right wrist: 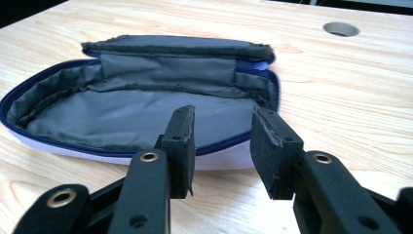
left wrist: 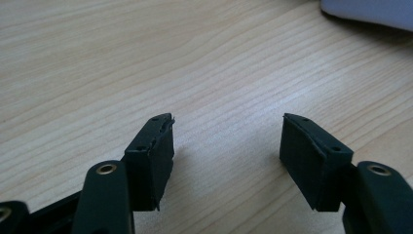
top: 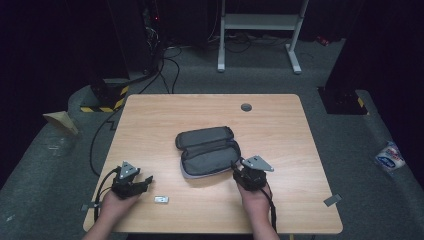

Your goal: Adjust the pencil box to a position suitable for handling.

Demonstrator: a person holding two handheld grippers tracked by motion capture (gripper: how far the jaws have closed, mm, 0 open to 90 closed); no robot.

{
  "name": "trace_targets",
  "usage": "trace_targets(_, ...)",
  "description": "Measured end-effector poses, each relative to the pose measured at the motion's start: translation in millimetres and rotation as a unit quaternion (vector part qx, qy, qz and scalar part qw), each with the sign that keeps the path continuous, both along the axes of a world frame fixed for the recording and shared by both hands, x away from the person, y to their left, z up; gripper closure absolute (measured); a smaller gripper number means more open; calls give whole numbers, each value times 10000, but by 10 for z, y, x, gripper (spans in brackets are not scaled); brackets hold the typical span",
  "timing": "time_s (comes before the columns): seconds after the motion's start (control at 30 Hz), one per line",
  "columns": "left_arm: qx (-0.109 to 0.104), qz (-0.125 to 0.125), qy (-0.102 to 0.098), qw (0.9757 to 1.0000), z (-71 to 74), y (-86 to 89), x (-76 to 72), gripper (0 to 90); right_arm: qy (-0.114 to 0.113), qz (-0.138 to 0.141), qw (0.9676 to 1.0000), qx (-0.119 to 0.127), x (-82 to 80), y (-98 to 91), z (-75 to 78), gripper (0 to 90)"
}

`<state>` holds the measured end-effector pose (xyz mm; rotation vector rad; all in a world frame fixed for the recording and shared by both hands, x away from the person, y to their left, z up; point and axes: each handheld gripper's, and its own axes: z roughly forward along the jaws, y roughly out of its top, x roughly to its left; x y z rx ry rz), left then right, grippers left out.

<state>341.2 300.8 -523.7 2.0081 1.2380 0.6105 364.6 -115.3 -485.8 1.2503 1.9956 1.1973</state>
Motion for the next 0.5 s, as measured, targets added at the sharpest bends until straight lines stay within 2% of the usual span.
trace_targets(0.2,-334,-114,-197,9992,158,-94,-3,370,2,-137,9999,47,23,-116,15,584)
trace_targets(0.33,-374,-435,-457,9973,268,-300,-50,374,-33,-216,9997,89,56,-175,34,585)
trace_targets(0.5,-443,-717,-484,9953,354,-557,-57,365,-42,-208,9997,78,117,-175,58,588)
